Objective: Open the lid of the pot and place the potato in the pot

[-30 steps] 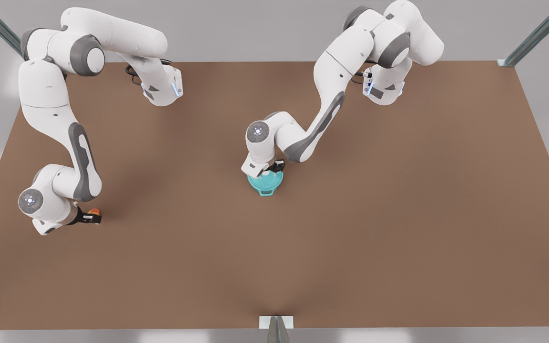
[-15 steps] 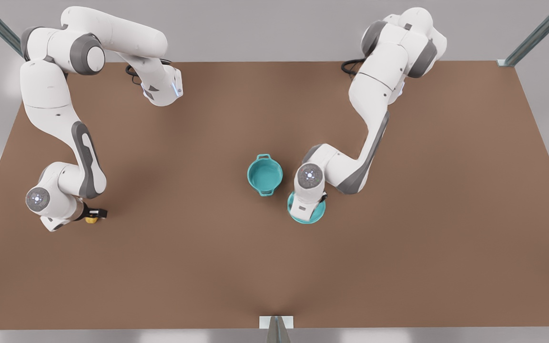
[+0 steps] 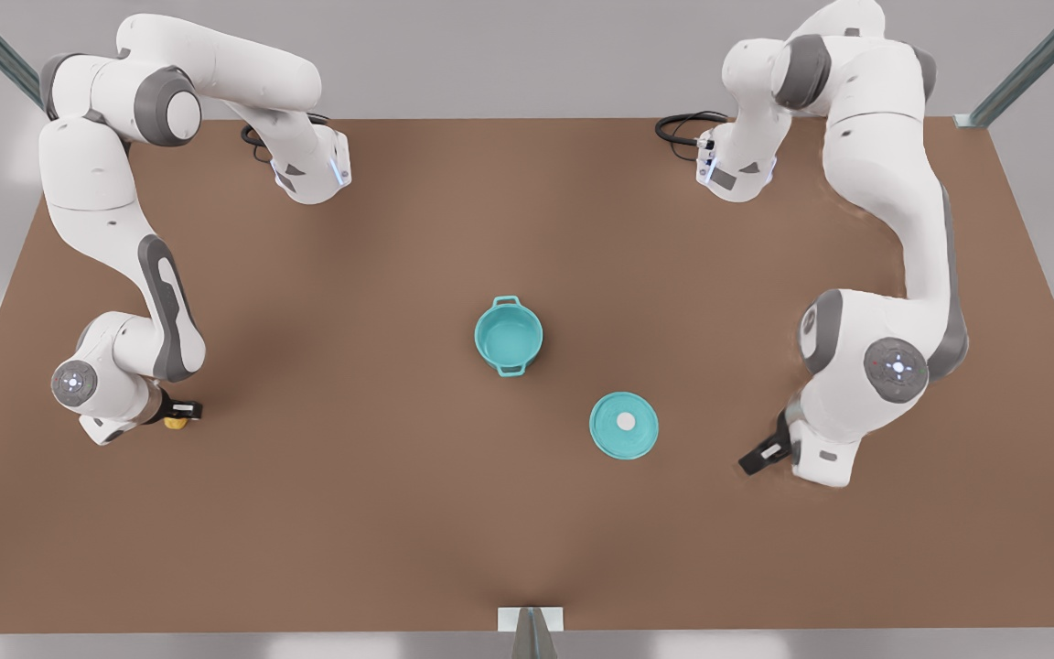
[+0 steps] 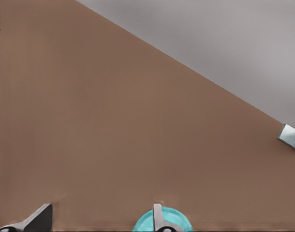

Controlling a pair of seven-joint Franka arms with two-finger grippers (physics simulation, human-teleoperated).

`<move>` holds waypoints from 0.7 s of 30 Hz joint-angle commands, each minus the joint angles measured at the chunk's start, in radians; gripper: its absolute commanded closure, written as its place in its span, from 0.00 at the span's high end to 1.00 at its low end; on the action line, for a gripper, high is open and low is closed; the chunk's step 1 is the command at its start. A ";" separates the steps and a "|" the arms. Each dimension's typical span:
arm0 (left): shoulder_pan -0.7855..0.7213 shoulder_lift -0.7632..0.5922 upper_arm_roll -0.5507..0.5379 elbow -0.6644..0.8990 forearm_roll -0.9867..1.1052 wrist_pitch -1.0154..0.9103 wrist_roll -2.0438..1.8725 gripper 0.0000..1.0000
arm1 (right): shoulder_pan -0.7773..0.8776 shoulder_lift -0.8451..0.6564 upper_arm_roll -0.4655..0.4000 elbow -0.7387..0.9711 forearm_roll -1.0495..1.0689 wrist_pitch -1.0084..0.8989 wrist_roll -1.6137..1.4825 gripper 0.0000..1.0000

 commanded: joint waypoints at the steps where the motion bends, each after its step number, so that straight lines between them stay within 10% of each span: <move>1: 0.017 -0.198 0.000 -0.180 -0.004 -0.136 0.703 1.00 | 0.000 0.000 0.000 0.000 0.001 0.001 -0.014 0.67; 11: 0.024 -0.273 0.059 -0.159 -0.012 -0.201 0.801 1.00 | 0.011 -0.100 0.029 -0.001 0.004 -0.091 0.011 0.56; 21: 0.024 -0.259 0.082 -0.156 -0.009 -0.216 0.795 1.00 | 0.071 -0.219 0.248 0.008 0.020 -0.284 0.396 0.55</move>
